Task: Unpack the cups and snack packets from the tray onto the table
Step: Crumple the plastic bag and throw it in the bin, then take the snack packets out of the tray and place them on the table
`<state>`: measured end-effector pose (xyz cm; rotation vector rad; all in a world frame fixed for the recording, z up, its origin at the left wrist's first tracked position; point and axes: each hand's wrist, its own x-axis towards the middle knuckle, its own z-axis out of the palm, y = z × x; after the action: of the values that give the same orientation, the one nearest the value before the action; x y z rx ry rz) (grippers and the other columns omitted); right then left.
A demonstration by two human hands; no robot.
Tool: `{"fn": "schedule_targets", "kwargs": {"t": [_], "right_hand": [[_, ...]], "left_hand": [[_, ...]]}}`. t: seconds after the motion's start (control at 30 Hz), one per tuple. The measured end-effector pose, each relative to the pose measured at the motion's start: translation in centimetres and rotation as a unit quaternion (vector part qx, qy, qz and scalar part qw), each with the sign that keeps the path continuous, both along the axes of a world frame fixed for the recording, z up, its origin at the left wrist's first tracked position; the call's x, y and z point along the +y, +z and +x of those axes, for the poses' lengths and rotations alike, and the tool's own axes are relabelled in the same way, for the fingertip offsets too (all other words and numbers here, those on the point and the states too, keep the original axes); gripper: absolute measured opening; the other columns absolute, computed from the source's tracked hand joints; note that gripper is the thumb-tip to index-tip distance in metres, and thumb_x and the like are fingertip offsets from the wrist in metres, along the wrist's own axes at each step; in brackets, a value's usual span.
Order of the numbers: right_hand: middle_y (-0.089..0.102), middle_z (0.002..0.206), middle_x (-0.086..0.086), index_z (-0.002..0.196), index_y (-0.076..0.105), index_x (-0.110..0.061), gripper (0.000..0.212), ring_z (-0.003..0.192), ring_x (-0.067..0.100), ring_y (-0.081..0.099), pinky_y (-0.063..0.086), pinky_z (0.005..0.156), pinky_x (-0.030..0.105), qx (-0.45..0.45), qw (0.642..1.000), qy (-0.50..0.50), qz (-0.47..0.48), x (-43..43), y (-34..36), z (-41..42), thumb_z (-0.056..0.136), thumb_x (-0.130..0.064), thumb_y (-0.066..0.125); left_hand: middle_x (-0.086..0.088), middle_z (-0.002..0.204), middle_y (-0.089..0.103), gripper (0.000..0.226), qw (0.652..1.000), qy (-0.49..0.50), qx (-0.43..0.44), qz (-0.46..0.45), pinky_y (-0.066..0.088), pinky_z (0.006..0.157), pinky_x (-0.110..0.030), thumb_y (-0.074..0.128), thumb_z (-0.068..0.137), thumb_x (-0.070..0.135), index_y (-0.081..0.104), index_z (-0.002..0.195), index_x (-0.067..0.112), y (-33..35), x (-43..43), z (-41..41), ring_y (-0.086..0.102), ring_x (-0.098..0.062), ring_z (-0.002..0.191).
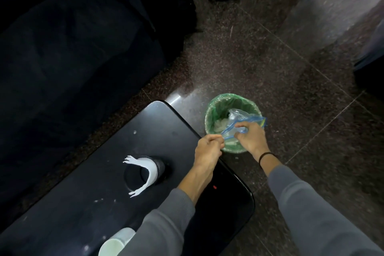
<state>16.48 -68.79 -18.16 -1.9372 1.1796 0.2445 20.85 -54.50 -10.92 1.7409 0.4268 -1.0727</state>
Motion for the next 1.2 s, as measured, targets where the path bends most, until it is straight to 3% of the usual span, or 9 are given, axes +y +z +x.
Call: {"fn": "schedule_targets", "kwargs": {"t": [0.17, 0.3, 0.43, 0.57, 0.7, 0.9, 1.03, 1.1, 1.2], "right_hand": [[0.074, 0.109, 0.014, 0.108, 0.076, -0.012, 0.021, 0.101, 0.032, 0.072, 0.057, 0.095, 0.046, -0.037, 0.998, -0.028, 0.031, 2.6, 2.3, -0.7, 0.088, -0.006, 0.071], [0.072, 0.092, 0.007, 0.100, 0.076, -0.011, 0.017, 0.097, 0.033, 0.072, 0.058, 0.092, 0.046, -0.057, 0.998, -0.025, 0.030, 5.7, 5.4, -2.0, 0.085, -0.006, 0.071], [0.076, 0.098, 0.010, 0.098, 0.077, -0.008, 0.014, 0.098, 0.031, 0.072, 0.059, 0.090, 0.049, -0.066, 0.997, -0.019, 0.023, 9.9, 8.2, -4.2, 0.084, -0.007, 0.074], [0.077, 0.095, 0.009, 0.096, 0.077, -0.006, 0.010, 0.091, 0.029, 0.075, 0.062, 0.083, 0.047, -0.055, 0.998, 0.021, 0.029, 16.1, 11.0, -7.2, 0.087, -0.008, 0.076], [0.077, 0.091, 0.008, 0.096, 0.077, -0.009, 0.009, 0.081, 0.025, 0.075, 0.063, 0.080, 0.047, -0.044, 0.997, 0.059, 0.024, 21.9, 13.1, -9.8, 0.088, -0.013, 0.076], [0.077, 0.094, 0.006, 0.097, 0.077, -0.010, 0.009, 0.086, 0.022, 0.074, 0.062, 0.082, 0.048, -0.082, 0.989, 0.116, 0.050, 32.5, 16.9, -12.0, 0.089, -0.014, 0.073], [0.078, 0.094, 0.003, 0.094, 0.078, -0.014, 0.008, 0.087, 0.018, 0.074, 0.062, 0.083, 0.042, -0.099, 0.979, 0.172, 0.053, 39.3, 18.4, -12.2, 0.087, -0.015, 0.074], [0.079, 0.091, 0.002, 0.092, 0.078, -0.019, 0.008, 0.081, 0.015, 0.075, 0.062, 0.081, 0.038, -0.095, 0.974, 0.198, 0.056, 42.3, 18.6, -12.1, 0.087, -0.016, 0.073], [0.077, 0.088, -0.001, 0.095, 0.077, -0.016, 0.010, 0.084, 0.017, 0.074, 0.062, 0.084, 0.044, -0.089, 0.963, 0.237, 0.089, 47.2, 18.2, -11.7, 0.088, -0.011, 0.071]], "left_hand": [[-0.005, 0.109, 0.078, 0.013, 1.000, 0.002, -0.010, -0.007, 0.057, 0.101, -0.040, 0.062, 0.094, 0.015, 0.074, 0.097, 0.021, 2.0, 1.8, -0.8, 0.072, -0.021, 0.109], [-0.007, 0.107, 0.078, 0.015, 1.000, 0.004, -0.022, -0.012, 0.057, 0.101, -0.043, 0.061, 0.094, 0.016, 0.074, 0.100, 0.018, 4.2, 4.2, -2.6, 0.073, -0.026, 0.107], [-0.009, 0.107, 0.078, 0.013, 0.999, 0.023, -0.026, -0.024, 0.058, 0.086, -0.034, 0.061, 0.095, 0.015, 0.072, 0.095, 0.021, 6.6, 8.3, -5.2, 0.073, -0.023, 0.106], [-0.005, 0.104, 0.079, 0.014, 0.999, 0.036, -0.016, -0.019, 0.057, 0.099, -0.038, 0.063, 0.093, 0.019, 0.075, 0.100, 0.019, 8.8, 14.7, -8.3, 0.074, -0.018, 0.102], [-0.002, 0.105, 0.078, 0.014, 0.999, 0.042, -0.015, -0.012, 0.056, 0.102, -0.040, 0.061, 0.096, 0.020, 0.074, 0.100, 0.022, 10.1, 20.9, -11.0, 0.072, -0.016, 0.103], [-0.006, 0.104, 0.077, 0.014, 0.993, 0.112, -0.024, -0.026, 0.058, 0.086, -0.030, 0.061, 0.097, 0.015, 0.073, 0.104, 0.015, 11.8, 31.1, -14.1, 0.074, -0.019, 0.102], [-0.011, 0.103, 0.079, 0.017, 0.986, 0.164, -0.028, -0.028, 0.059, 0.090, -0.041, 0.062, 0.095, 0.015, 0.075, 0.104, 0.011, 12.1, 37.5, -15.6, 0.075, -0.025, 0.102], [-0.007, 0.101, 0.080, 0.014, 0.982, 0.184, -0.030, -0.021, 0.060, 0.089, -0.038, 0.061, 0.095, 0.015, 0.075, 0.098, 0.016, 12.1, 40.6, -15.9, 0.075, -0.022, 0.100], [-0.007, 0.103, 0.079, 0.017, 0.975, 0.219, -0.034, -0.005, 0.061, 0.094, -0.040, 0.060, 0.095, 0.016, 0.075, 0.101, 0.016, 11.5, 45.7, -16.3, 0.074, -0.022, 0.102]]}}
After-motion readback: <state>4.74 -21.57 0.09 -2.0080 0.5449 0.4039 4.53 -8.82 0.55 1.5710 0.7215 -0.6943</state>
